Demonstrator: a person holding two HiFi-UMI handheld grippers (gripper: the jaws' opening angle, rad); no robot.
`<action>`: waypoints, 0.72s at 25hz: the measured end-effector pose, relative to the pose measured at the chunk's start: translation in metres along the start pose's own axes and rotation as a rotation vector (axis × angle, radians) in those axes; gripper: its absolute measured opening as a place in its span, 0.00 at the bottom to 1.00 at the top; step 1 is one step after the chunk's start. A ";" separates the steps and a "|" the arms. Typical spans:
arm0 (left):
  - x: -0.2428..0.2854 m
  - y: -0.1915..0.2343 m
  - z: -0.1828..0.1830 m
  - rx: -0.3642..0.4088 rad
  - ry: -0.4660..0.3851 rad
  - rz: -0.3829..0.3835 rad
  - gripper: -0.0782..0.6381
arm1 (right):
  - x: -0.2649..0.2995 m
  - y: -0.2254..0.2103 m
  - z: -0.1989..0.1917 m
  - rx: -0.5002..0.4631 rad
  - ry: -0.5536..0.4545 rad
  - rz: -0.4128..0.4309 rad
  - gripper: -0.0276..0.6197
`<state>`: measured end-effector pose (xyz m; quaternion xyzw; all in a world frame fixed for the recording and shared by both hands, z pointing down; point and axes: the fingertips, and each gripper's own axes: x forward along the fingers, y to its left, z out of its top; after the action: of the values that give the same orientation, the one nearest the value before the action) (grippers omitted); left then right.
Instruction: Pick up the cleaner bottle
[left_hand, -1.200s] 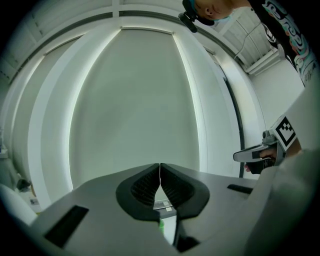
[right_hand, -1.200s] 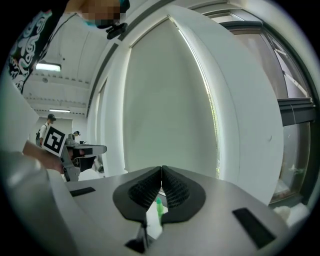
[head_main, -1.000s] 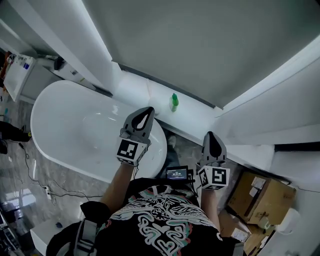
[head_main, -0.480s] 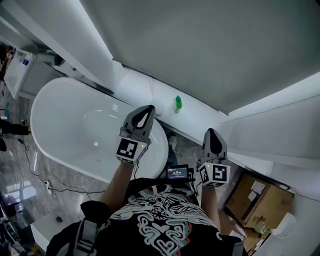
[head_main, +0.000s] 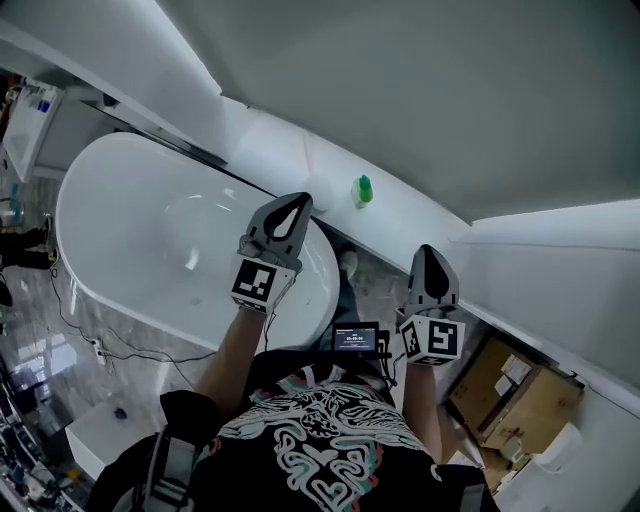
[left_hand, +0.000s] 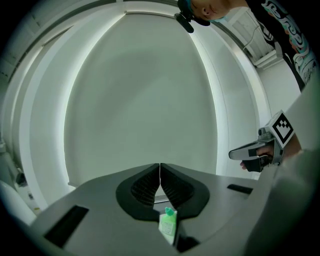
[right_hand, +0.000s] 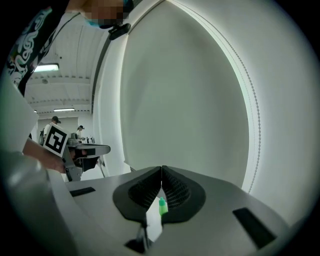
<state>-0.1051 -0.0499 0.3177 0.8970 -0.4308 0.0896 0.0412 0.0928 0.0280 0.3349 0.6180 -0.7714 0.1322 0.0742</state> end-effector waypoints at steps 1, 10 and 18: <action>0.004 0.001 -0.006 -0.005 0.008 -0.003 0.13 | 0.005 -0.001 -0.003 0.007 0.002 0.005 0.09; 0.044 -0.012 -0.038 -0.023 -0.005 -0.077 0.13 | 0.043 -0.013 -0.029 0.061 0.005 0.022 0.09; 0.070 0.004 -0.080 -0.056 0.026 -0.066 0.13 | 0.075 -0.025 -0.077 0.080 0.078 0.023 0.09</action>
<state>-0.0754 -0.0934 0.4097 0.9081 -0.4026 0.0876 0.0748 0.0963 -0.0243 0.4317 0.6060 -0.7691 0.1877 0.0777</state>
